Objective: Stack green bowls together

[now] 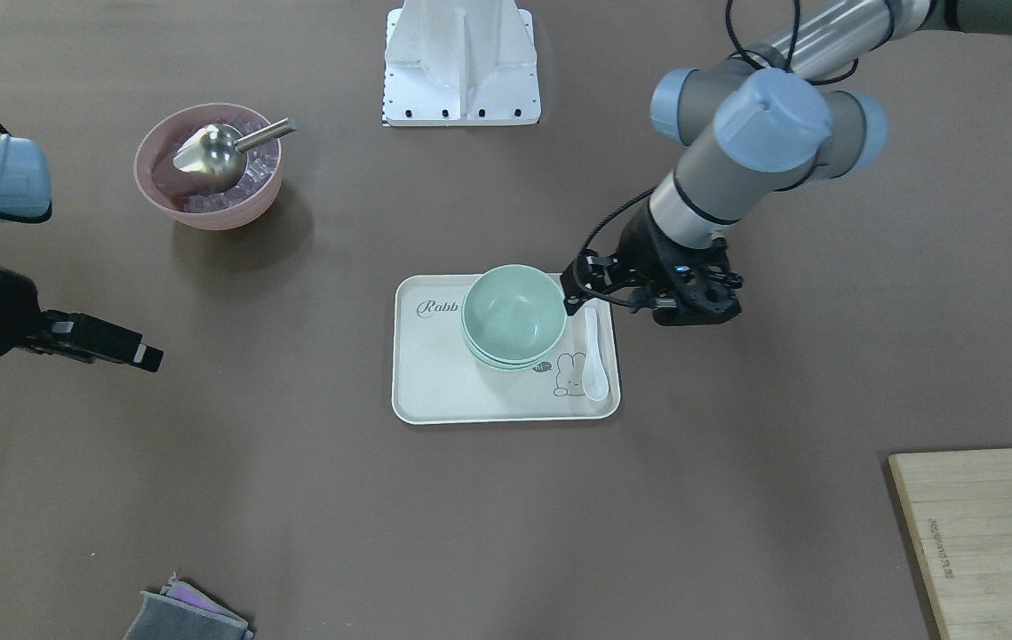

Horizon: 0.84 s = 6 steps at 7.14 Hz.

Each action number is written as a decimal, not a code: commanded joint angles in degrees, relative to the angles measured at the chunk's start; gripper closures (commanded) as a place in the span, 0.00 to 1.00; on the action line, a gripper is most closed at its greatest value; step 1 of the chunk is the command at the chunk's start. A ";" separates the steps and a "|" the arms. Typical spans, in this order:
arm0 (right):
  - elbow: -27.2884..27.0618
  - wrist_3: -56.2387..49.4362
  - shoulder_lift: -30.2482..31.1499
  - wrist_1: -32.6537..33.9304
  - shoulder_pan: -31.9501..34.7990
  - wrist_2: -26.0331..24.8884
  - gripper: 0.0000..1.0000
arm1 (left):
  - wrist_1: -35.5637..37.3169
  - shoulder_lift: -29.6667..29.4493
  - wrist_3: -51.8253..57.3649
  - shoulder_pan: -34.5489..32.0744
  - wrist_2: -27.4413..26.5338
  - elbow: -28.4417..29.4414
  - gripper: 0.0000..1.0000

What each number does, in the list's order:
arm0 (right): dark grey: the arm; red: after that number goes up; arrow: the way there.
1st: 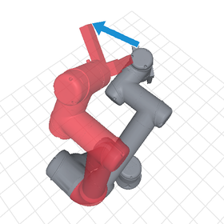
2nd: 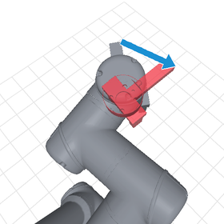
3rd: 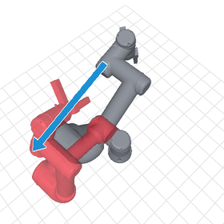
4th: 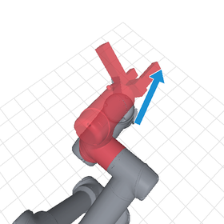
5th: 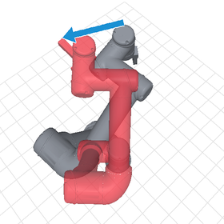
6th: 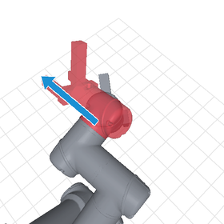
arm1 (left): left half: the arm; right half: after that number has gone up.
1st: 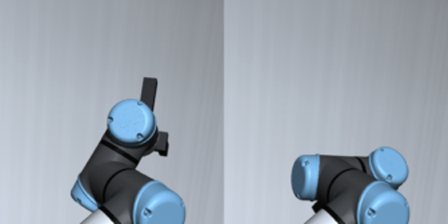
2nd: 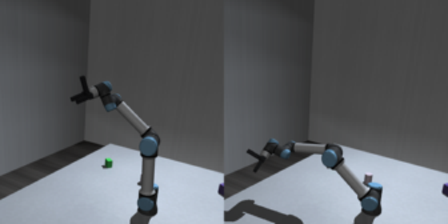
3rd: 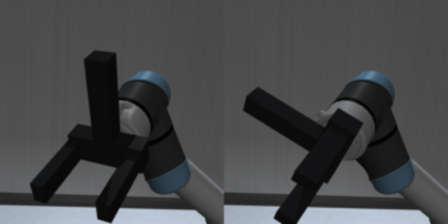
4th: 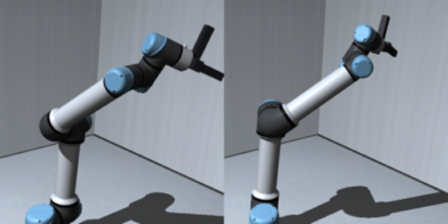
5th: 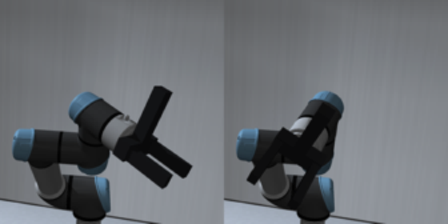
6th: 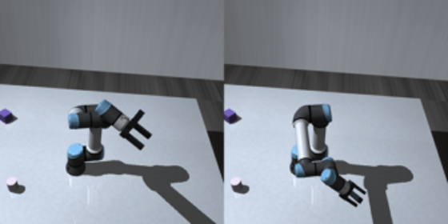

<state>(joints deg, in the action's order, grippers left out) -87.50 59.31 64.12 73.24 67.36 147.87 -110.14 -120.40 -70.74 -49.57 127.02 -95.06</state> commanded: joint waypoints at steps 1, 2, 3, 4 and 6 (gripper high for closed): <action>0.05 -10.73 4.94 0.06 5.48 -0.38 0.00 | 0.10 14.59 16.68 -7.96 1.39 -7.66 0.02; 0.13 -19.06 8.79 0.24 7.59 -1.17 0.00 | 0.10 21.45 26.87 -11.04 1.39 -9.25 0.02; 0.31 -27.06 11.53 1.46 8.66 -5.27 0.00 | 0.01 27.70 37.58 -14.29 1.30 -9.36 0.02; 1.09 -37.49 13.03 5.56 10.58 -8.70 0.00 | 0.10 31.85 48.05 -18.59 1.30 -8.75 0.02; 3.29 -57.47 14.36 16.28 16.29 -11.46 0.00 | -0.07 36.70 57.00 -22.31 1.65 -6.72 0.02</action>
<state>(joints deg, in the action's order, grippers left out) -85.53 13.62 77.33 83.73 80.24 138.04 -110.12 -87.01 -19.35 -69.52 128.52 -102.58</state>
